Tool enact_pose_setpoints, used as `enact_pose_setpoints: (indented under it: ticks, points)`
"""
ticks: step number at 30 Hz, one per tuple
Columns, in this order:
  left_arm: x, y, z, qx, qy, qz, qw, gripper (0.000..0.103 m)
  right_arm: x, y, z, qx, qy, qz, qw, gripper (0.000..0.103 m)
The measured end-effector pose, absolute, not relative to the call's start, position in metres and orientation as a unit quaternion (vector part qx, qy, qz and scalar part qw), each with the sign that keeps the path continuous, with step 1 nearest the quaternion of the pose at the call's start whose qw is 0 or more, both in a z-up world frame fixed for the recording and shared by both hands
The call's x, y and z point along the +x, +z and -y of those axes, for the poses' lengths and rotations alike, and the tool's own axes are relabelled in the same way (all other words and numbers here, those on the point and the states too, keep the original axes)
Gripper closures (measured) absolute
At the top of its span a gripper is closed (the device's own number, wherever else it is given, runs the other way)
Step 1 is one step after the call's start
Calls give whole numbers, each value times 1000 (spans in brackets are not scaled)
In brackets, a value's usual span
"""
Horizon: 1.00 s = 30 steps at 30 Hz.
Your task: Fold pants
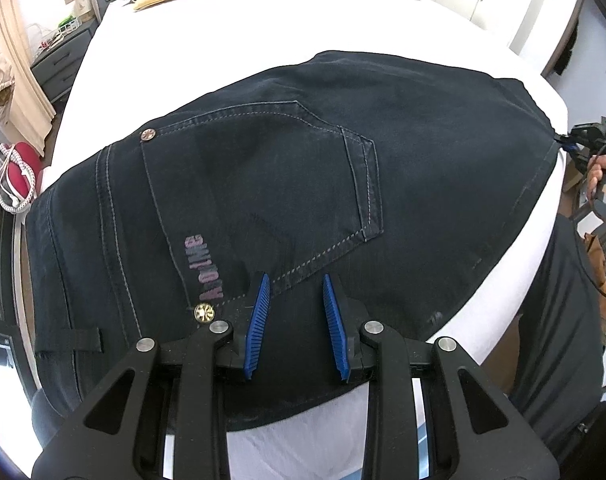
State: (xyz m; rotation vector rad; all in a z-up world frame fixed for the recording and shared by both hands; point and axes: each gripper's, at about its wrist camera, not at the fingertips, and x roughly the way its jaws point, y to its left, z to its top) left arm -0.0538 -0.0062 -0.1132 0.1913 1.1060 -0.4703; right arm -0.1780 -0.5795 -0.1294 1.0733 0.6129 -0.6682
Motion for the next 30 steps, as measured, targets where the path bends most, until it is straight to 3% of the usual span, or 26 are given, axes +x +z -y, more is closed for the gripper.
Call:
enact_pose_setpoints:
  ticks: [2, 4, 6, 9, 12, 16, 21, 30]
  points:
    - [-56, -113, 2, 78, -221, -519, 822, 76, -173, -118, 575, 453, -312, -305, 778, 92]
    - [-58, -112, 0, 70, -221, -518, 823, 76, -172, -96, 563, 391, -347, -325, 788, 50]
    - [-59, -112, -3, 62, -223, -516, 825, 76, -177, -71, 545, 341, -373, -320, 801, 36]
    - [-61, -113, -6, 57, -222, -516, 825, 76, -179, -56, 511, 366, -289, -323, 824, 37]
    - [-61, -115, -5, 53, -224, -514, 826, 76, -168, -64, 453, 452, -87, -334, 823, 52]
    - [-62, -115, -6, 47, -225, -513, 827, 76, -147, -96, 366, 508, 43, -389, 767, 59]
    - [-62, -114, -8, 47, -226, -513, 827, 76, -133, -133, 321, 542, 58, -438, 715, 59]
    - [-62, -113, -7, 45, -223, -512, 828, 76, -137, -142, 315, 568, 56, -462, 679, 58]
